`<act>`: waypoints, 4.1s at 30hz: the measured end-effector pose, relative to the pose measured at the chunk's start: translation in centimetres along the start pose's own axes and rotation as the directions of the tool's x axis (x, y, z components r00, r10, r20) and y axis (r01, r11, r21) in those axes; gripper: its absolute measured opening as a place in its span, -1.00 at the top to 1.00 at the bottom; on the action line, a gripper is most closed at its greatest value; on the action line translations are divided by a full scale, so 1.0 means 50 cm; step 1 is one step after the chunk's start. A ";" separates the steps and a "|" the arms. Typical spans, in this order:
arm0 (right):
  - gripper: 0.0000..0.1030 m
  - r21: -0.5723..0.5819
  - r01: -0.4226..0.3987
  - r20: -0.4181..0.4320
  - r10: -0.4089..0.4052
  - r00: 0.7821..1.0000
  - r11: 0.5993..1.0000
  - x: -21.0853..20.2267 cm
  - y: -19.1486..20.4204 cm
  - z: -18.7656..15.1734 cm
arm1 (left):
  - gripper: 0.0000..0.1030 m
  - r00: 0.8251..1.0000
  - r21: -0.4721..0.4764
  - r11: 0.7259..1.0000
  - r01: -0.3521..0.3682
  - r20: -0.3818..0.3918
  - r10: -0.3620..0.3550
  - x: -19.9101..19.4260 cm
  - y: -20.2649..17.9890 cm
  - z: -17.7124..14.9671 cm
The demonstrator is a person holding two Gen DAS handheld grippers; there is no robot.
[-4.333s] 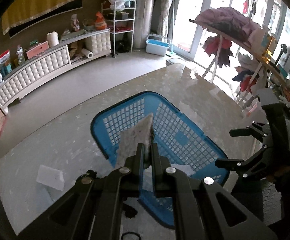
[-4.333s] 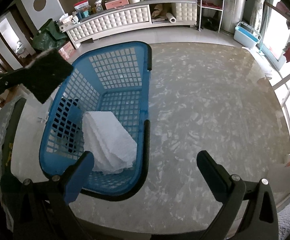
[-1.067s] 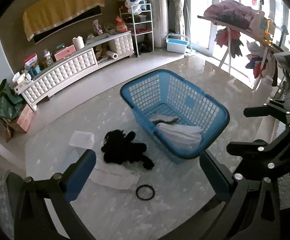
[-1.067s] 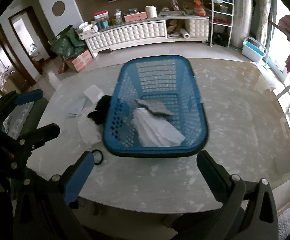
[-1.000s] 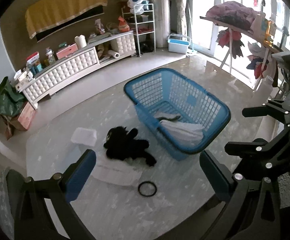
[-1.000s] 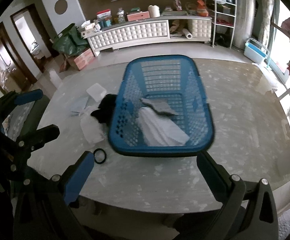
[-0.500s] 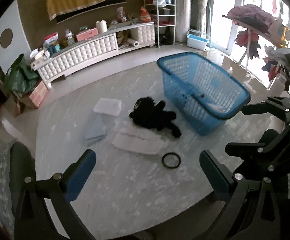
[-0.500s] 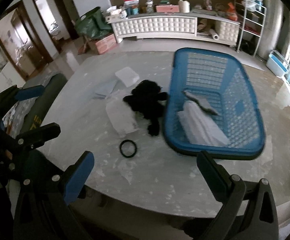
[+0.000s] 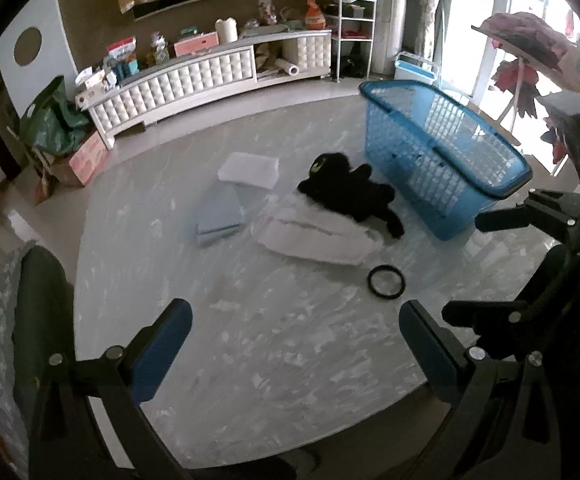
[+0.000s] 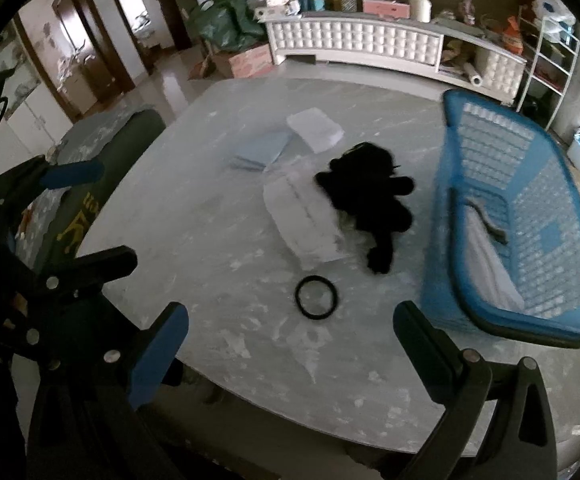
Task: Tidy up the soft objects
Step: 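Move both tools back over the table toward the white fluffy cloth, then grasp the white fluffy cloth with the right gripper and lift it, then carry the white fluffy cloth with the right gripper over the blue basket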
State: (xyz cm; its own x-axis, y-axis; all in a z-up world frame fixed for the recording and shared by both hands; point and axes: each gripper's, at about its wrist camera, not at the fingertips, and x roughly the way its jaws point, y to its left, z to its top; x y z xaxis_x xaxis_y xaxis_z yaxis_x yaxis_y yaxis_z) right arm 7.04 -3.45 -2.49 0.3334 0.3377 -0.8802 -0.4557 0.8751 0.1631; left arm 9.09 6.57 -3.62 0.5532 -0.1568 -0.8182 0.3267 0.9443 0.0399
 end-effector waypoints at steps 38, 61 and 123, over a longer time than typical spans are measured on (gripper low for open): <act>-0.74 -0.084 0.086 -0.191 -0.101 0.976 0.993 0.269 0.041 0.117 | -1.00 0.994 -0.176 0.984 0.022 -0.102 -0.040 0.214 0.168 -0.062; 0.59 -0.023 0.103 -0.174 -0.105 0.979 0.994 0.302 -0.013 0.125 | -1.00 0.995 -0.253 0.967 0.014 -0.091 -0.039 0.220 0.212 -0.074; 0.59 0.056 0.292 0.083 -0.296 0.952 0.955 -0.106 -0.270 0.116 | -1.00 0.978 -0.021 0.988 0.151 -0.143 -0.153 0.200 -0.045 -0.015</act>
State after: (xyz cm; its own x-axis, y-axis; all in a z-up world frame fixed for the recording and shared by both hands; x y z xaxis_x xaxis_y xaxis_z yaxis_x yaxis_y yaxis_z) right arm 16.21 -15.04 2.54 0.5207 0.0913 -0.8488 -0.2916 0.9535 -0.0763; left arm 13.31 3.11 -12.31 0.3815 -0.2560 -0.8882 0.3908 0.9155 -0.0960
